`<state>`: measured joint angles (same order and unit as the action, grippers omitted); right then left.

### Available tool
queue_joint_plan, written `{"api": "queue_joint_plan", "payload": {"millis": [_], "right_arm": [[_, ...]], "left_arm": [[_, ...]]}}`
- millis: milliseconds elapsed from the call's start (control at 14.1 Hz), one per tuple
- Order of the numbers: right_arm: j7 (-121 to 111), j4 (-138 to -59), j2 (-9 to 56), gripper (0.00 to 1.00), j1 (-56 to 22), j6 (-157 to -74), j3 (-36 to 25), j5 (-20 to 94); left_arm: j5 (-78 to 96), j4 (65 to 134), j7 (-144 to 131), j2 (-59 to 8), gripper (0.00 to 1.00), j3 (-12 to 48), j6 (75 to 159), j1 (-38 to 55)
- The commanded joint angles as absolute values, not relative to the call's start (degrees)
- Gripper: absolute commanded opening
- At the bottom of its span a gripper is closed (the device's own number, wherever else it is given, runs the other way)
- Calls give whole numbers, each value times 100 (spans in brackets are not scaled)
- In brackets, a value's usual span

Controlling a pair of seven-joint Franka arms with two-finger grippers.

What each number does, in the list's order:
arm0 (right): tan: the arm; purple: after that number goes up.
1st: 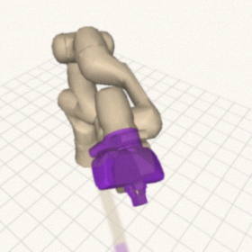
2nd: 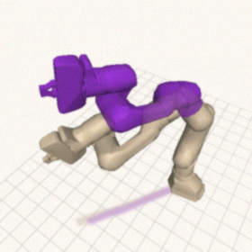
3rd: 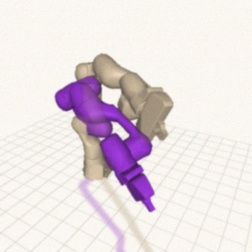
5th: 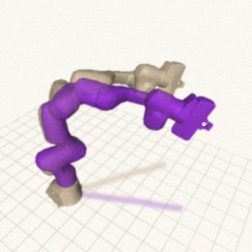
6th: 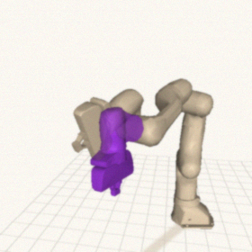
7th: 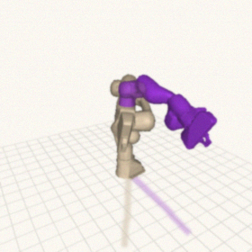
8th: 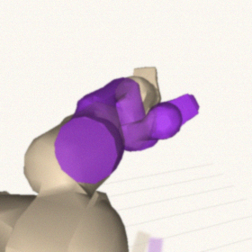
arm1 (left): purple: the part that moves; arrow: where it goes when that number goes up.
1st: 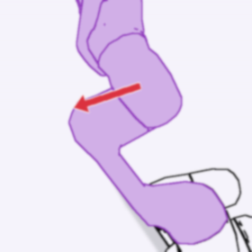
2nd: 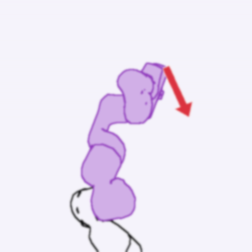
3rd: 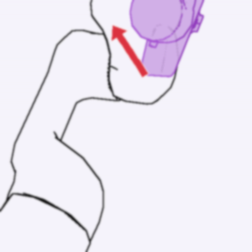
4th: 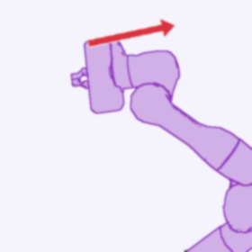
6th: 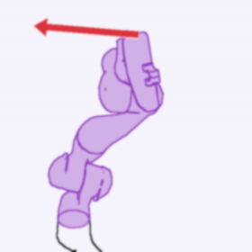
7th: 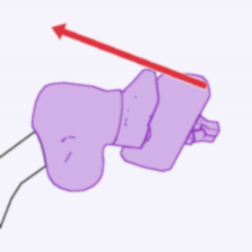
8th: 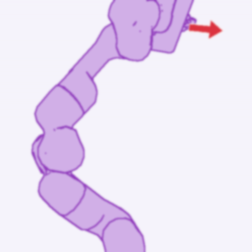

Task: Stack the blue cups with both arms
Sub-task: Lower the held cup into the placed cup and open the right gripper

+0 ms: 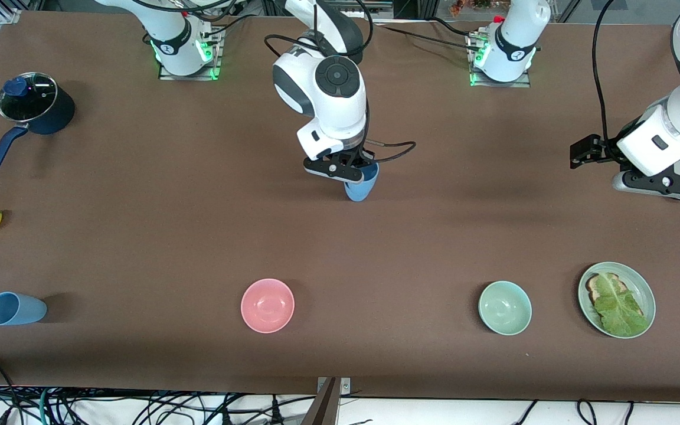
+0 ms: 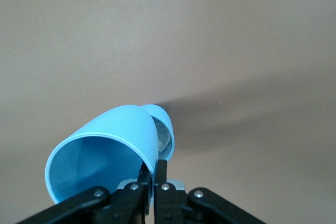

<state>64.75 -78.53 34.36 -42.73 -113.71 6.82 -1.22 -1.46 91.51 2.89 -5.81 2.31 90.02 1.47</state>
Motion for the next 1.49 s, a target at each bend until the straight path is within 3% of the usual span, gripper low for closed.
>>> {"api": "queue_joint_plan", "payload": {"millis": [0,709,780,851,1064,1135,1418], "right_arm": [[6574,-8174,3164,0,-4307,-11400,659,-158],[6592,-8306,3155,0,-4307,-11487,668,-114],[6592,-8306,3155,5,-4307,-11487,668,-114],[6574,-8297,3147,20,-4298,-11487,668,-97],[6513,-8253,3059,86,-4201,-11470,668,-9],[6513,-8244,3024,97,-4175,-11435,668,0],[6207,-8305,2498,100,-3684,-11269,668,-9]], "left_arm": [[-88,9246,360,-457,100,211,8974,132],[-88,9246,360,-457,100,202,8974,132],[-88,9246,360,-457,100,202,8974,132],[-88,9246,360,-457,100,202,8974,132],[-88,9246,360,-457,100,202,8974,132],[-88,9246,360,-457,100,202,8974,132],[-88,9246,360,-457,100,202,8974,132]]}}
